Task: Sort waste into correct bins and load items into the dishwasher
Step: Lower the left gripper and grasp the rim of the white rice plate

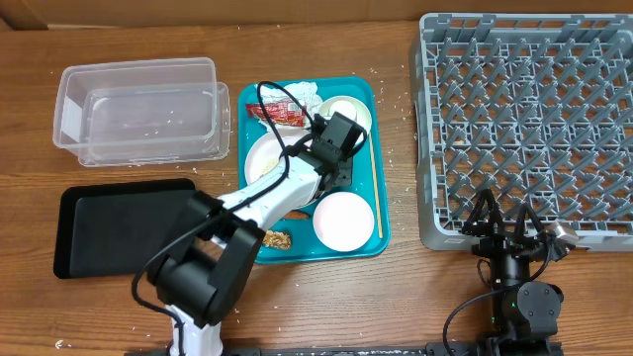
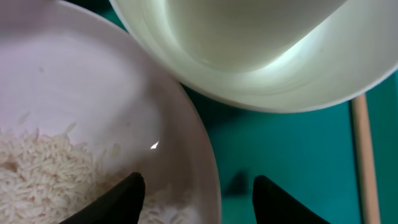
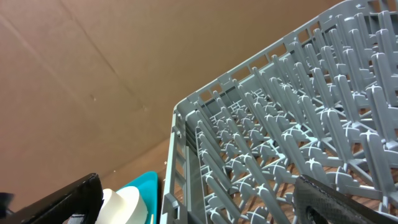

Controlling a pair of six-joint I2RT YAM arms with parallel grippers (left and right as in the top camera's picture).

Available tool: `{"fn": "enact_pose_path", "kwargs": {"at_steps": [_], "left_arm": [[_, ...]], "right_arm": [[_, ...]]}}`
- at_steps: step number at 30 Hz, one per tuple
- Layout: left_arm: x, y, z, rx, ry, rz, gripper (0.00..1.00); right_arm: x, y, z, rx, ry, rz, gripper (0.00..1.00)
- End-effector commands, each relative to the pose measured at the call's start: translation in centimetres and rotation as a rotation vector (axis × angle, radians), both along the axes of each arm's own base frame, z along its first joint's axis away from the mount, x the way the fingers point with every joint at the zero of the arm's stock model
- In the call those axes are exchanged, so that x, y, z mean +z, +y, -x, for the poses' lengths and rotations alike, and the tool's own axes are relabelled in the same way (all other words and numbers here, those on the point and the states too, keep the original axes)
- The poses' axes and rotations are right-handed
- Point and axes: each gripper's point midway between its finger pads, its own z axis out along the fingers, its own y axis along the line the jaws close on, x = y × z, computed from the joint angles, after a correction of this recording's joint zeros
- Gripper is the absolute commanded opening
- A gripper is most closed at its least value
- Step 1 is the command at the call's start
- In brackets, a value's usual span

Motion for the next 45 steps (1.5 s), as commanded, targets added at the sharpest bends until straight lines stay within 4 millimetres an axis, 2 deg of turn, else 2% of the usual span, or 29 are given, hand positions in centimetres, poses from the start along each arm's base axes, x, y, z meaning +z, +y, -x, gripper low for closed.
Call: {"fn": "enact_pose_path", "kwargs": {"at_steps": [1, 7, 11, 14, 21, 27, 38, 45], "left_arm": [[-0.7, 0.2, 0.0, 0.013, 0.003, -0.021, 0.57], [-0.8, 0.3, 0.2, 0.013, 0.012, -0.027, 0.44], [-1.0, 0.4, 0.5, 0.010, 0.022, -0.034, 0.42], [-1.0, 0.0, 0.9, -0.002, 0.027, -0.038, 0.37], [-1.0, -0.7, 1.3, -0.020, 0.027, -0.039, 0.35], [-1.0, -0.6, 1.3, -0.019, 0.026, -0.041, 0.28], [-1.4, 0.0, 1.0, 0.002, 0.010, -0.077, 0.29], [-1.3, 0.0, 0.9, 0.002, 0.007, -0.075, 0.18]], "right_arm": [[-0.2, 0.2, 0.0, 0.007, -0.003, 0.010, 1.00], [-0.2, 0.2, 0.0, 0.007, -0.003, 0.010, 1.00], [-0.2, 0.2, 0.0, 0.007, -0.003, 0.010, 1.00], [-0.2, 0.2, 0.0, 0.007, -0.003, 0.010, 1.00], [-0.2, 0.2, 0.0, 0.007, -0.003, 0.010, 1.00], [-0.2, 0.2, 0.0, 0.007, -0.003, 0.010, 1.00], [-0.2, 0.2, 0.0, 0.007, -0.003, 0.010, 1.00], [-0.2, 0.2, 0.0, 0.007, -0.003, 0.010, 1.00]]}}
